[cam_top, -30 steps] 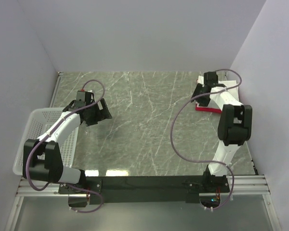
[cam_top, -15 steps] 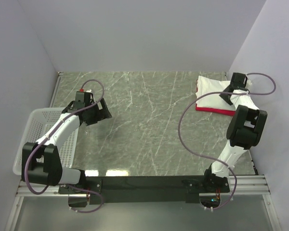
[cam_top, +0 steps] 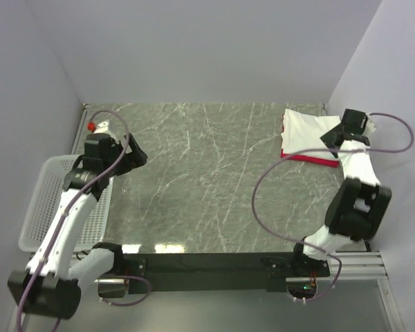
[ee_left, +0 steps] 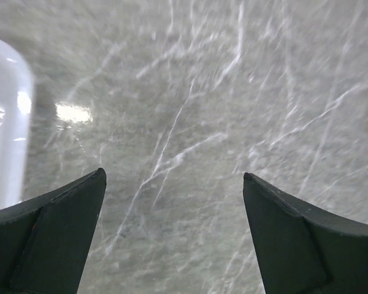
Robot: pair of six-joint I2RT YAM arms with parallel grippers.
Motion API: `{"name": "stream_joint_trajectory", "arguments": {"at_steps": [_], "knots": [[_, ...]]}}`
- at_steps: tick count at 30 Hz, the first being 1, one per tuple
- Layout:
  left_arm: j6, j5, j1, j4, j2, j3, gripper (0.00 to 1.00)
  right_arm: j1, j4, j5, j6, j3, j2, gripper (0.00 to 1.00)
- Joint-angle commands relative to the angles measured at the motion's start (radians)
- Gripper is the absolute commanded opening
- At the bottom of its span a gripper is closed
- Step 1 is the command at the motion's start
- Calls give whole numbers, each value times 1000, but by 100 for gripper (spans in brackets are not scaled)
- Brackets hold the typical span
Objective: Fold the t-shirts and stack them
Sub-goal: Reset both grippers
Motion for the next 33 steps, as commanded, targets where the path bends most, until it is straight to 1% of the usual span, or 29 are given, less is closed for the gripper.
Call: {"name": "stream_joint_trajectory", "arguments": {"at_steps": [1,3,4,5,8,9,10,12,13,14,15,16,17,18,19,20,21,23,24,26,27,30,33], "knots": [[-53,-116,1,-140,-145,97,99,-2,-45,-81,31,-21,-270,54],[-76,-169,1,-173,-229,134,100,-2,-117,-94,16,-12,-360,57],[-86,-183,1,-202,-253,149,100,-2,-136,-101,-5,5,-445,59],[-99,-200,1,-222,-276,166,99,-2,-153,-111,-19,16,-484,61],[-143,-300,1,-297,-364,232,99,6,-236,-125,-74,71,-630,63],[-166,-323,1,-313,-408,261,100,25,-275,-73,-75,80,-664,66],[-179,-365,1,-331,-430,274,100,59,-276,-63,-84,73,-743,68],[-209,-399,1,-371,-500,303,100,127,-282,-45,-70,48,-823,70],[-215,-428,1,-380,-527,307,100,159,-283,22,-70,31,-896,73],[-215,-436,1,-386,-553,309,99,243,-285,59,-73,24,-932,78],[-211,-441,1,-397,-608,304,99,280,-305,90,-76,18,-993,79],[-196,-438,1,-391,-637,295,99,314,-316,152,-97,5,-1024,80],[-180,-429,1,-380,-669,284,99,349,-328,177,-107,-5,-1058,80],[-167,-430,1,-380,-727,269,99,416,-354,213,-111,-37,-1120,82],[-166,-432,1,-388,-752,261,99,447,-366,254,-116,-57,-1151,86],[-157,-429,1,-394,-798,251,99,487,-377,271,-120,-77,-1182,86],[-150,-423,1,-397,-818,246,99,501,-383,277,-137,-128,-1248,86],[-143,-412,1,-402,-862,231,100,522,-383,290,-142,-183,-1318,86],[-146,-410,1,-409,-873,226,99,536,-376,290,-147,-235,-1389,87],[-148,-397,1,-414,-901,208,99,538,-342,285,-154,-289,-1461,90],[-145,-392,1,-409,-910,199,100,538,-325,279,-165,-342,-1528,91],[-123,-360,1,-370,-947,131,99,538,-254,241,-200,-436,-1619,92],[-165,-370,1,-345,-981,68,100,536,-201,205,-210,-490,-1655,92]]}}
